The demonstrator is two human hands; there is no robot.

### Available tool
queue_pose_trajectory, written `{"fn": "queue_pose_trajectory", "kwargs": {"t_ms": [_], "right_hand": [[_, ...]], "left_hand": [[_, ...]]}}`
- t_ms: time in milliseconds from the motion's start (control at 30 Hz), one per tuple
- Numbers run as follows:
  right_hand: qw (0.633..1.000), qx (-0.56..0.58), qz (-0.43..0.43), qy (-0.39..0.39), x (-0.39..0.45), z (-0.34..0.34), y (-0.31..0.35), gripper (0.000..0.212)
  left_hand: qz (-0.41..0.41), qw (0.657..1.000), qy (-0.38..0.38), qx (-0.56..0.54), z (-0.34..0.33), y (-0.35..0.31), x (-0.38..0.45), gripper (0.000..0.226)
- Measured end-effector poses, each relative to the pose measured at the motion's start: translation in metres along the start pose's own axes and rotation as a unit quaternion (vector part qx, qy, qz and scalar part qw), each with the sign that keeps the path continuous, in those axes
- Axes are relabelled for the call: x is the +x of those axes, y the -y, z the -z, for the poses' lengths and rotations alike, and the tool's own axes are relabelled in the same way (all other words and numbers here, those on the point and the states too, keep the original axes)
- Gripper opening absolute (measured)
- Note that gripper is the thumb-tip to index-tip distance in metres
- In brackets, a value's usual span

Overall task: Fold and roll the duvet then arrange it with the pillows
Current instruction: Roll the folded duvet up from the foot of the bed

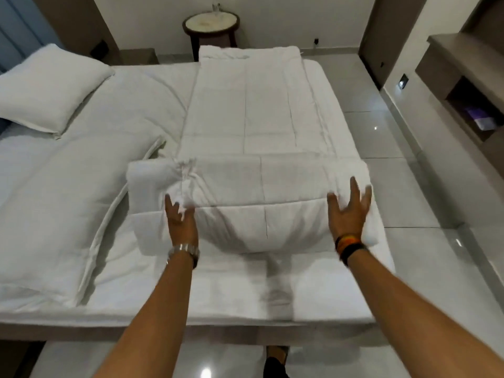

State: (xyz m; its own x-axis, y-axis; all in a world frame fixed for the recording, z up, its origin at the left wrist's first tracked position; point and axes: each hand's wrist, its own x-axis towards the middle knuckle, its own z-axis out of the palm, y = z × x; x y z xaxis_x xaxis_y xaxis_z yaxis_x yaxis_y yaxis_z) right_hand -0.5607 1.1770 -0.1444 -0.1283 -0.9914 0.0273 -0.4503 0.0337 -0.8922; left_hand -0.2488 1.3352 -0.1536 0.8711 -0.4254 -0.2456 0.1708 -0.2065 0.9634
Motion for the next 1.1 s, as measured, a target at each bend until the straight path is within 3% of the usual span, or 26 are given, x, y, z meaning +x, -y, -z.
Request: {"fn": "queue_pose_trajectory", "kwargs": {"t_ms": [67, 167, 267, 367, 533, 667, 833, 1100], "right_hand": [[0.996, -0.035, -0.085, 0.000, -0.011, -0.016, -0.037, 0.081], [0.968, -0.012, -0.241, 0.062, -0.011, -0.045, -0.074, 0.105], [0.955, 0.034, -0.283, 0.078, 0.015, -0.079, -0.082, 0.125], [0.935, 0.086, -0.340, 0.044, 0.048, -0.108, -0.077, 0.142], [0.931, 0.093, -0.352, -0.031, 0.082, -0.140, -0.078, 0.147], [0.924, 0.111, -0.364, -0.038, 0.087, -0.141, -0.074, 0.132], [0.940, 0.125, -0.317, -0.032, 0.073, -0.107, -0.074, 0.123], [0.956, 0.184, -0.226, -0.041, 0.018, -0.032, -0.047, 0.119]], "left_hand": [[0.073, 0.993, -0.039, 0.084, -0.018, 0.030, 0.005, 0.080], [0.245, 0.961, -0.037, 0.124, -0.040, 0.063, 0.023, 0.113], [0.284, 0.955, -0.064, 0.063, -0.062, 0.077, 0.049, 0.150], [0.296, 0.947, -0.122, 0.037, -0.083, 0.089, 0.071, 0.160], [0.236, 0.957, -0.166, 0.023, -0.103, 0.097, 0.093, 0.149], [0.201, 0.964, -0.171, 0.020, -0.110, 0.084, 0.089, 0.132], [0.171, 0.974, -0.148, 0.032, -0.106, 0.060, 0.040, 0.122], [0.155, 0.980, -0.111, -0.054, -0.062, 0.028, -0.041, 0.119]]}}
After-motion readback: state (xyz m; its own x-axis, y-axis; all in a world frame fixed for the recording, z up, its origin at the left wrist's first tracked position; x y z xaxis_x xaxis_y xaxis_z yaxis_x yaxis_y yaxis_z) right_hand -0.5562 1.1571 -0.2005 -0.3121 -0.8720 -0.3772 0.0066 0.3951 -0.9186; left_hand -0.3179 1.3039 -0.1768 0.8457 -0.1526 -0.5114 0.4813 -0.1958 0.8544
